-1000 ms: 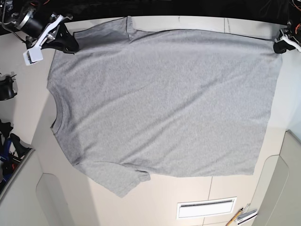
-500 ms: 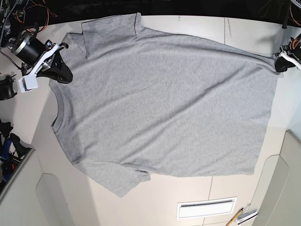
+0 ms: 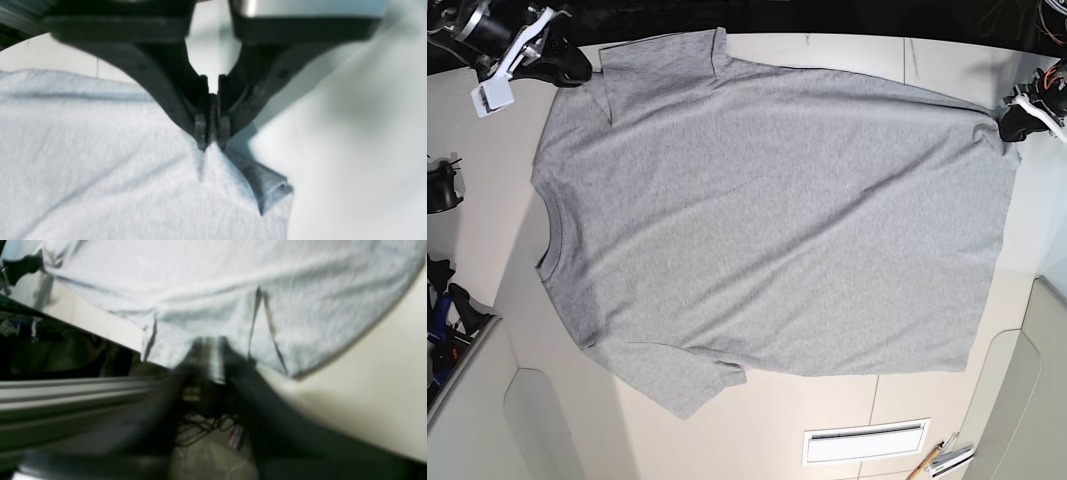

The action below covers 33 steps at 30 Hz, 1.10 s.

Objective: Fold the T-shirt properly
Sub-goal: 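Lift the grasped edge and pull it across the shirt body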

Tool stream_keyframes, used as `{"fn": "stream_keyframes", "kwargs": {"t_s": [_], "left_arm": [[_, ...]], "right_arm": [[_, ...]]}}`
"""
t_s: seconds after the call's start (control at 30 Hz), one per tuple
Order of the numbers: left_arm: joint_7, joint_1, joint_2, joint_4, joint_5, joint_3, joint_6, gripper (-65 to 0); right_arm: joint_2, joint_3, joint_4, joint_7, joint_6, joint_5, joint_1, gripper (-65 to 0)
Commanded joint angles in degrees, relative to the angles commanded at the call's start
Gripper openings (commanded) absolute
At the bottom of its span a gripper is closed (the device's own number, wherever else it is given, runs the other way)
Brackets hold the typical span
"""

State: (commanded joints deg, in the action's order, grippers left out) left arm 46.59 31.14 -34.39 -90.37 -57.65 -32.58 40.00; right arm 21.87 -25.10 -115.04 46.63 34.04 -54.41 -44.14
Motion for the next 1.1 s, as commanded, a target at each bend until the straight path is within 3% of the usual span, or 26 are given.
{"fn": "stream_keyframes", "kwargs": {"t_s": [0.07, 0.1, 0.4, 0.73, 0.93, 1.0, 1.1], "left_arm": [[0.0, 0.0, 0.6, 0.0, -0.4, 0.0, 0.0, -65.0], [0.0, 0.0, 1.1, 0.0, -0.4, 0.0, 0.0, -65.0], [0.4, 0.0, 2.5, 0.0, -0.4, 0.0, 0.0, -65.0], [0.4, 0.0, 2.5, 0.0, -0.4, 0.0, 0.0, -65.0], [0.4, 0.0, 2.5, 0.0, -0.4, 0.0, 0.0, -65.0], [0.4, 0.0, 2.5, 0.0, -0.4, 0.0, 0.0, -65.0], [0.3, 0.0, 2.5, 0.0, -0.4, 0.0, 0.0, -65.0]], "right_arm": [[0.0, 0.0, 0.8, 0.1, 0.0, 0.6, -0.7, -29.9], [0.0, 0.0, 1.5, -0.1, -0.28, 1.4, -0.5, -27.4], [0.0, 2.2, 12.4, -0.8, -0.61, 1.9, 1.0, -27.4], [-0.2, 11.9, 19.3, -1.0, -0.61, 3.4, 8.0, -27.5], [-3.3, 15.4, 19.3, -1.5, -0.63, 4.7, 8.5, -27.7], [-3.8, 15.4, 19.3, -2.9, -0.63, 5.7, 8.6, -33.3], [-3.8, 15.4, 19.3, -5.7, -0.63, 7.5, 8.7, -55.3]]}}
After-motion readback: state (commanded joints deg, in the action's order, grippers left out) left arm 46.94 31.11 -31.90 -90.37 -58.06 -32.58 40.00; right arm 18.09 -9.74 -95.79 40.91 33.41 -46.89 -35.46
